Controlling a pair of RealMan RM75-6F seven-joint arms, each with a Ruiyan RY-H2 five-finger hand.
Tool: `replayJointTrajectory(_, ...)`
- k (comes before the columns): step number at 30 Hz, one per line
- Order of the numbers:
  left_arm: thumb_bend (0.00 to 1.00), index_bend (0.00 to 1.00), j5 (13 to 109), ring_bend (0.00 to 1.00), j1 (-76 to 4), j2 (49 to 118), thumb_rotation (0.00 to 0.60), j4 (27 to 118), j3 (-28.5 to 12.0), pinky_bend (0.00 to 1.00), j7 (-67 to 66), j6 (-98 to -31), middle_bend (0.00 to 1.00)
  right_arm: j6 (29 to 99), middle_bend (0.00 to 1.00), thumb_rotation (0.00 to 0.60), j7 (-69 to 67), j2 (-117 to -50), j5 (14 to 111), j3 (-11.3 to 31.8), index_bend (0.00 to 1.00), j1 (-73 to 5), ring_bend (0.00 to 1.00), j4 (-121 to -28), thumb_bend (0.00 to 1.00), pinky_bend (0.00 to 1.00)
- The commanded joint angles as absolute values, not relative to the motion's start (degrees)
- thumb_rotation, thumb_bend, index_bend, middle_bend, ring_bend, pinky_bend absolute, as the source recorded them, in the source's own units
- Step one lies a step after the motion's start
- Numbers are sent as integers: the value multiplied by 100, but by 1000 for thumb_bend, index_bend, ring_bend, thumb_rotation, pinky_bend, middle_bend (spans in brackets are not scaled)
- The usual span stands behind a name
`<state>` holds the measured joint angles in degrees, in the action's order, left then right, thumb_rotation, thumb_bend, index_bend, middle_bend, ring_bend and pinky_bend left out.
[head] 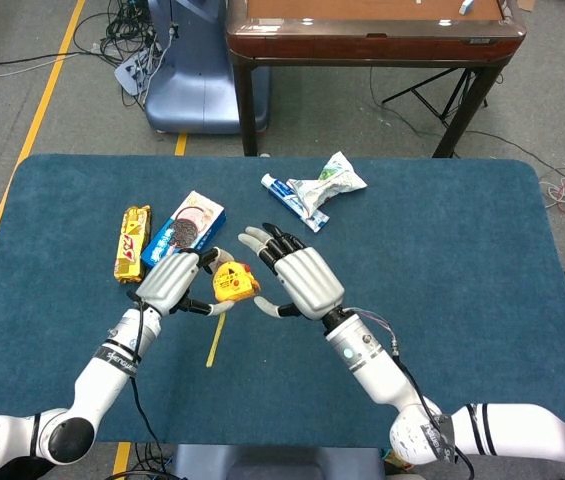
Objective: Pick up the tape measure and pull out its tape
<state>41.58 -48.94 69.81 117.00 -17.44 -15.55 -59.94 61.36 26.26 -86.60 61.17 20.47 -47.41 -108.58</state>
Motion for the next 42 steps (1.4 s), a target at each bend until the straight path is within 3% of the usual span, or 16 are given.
replayJointTrajectory(1, 239, 471, 4144, 364, -4924, 7002, 600, 11717, -1738, 195, -1584, -6022, 531, 6161, 97, 600, 2630, -8700, 6075, 2041, 75, -4794, 25, -10825, 353, 151)
replayJointTrajectory(26, 244, 470, 4219, 366, -4848, 6919, 600, 11617, -1615, 199, -1365, -6061, 531, 6610, 165, 600, 2788, -8848, 5953, 2002, 78, -4981, 83, -10642, 406, 151)
replayJointTrajectory(32, 246, 471, 4289, 366, -4747, 6838, 600, 11512, -1590, 200, -1176, -5999, 531, 6787, 212, 600, 2872, -8867, 5936, 2020, 181, -4977, 123, -10595, 416, 150)
replayJointTrajectory(42, 246, 470, 4369, 366, -4691, 6797, 600, 11415, -1584, 200, -1013, -5903, 531, 6860, 320, 600, 2986, -8878, 5828, 2016, 451, -5011, 184, -10564, 433, 150)
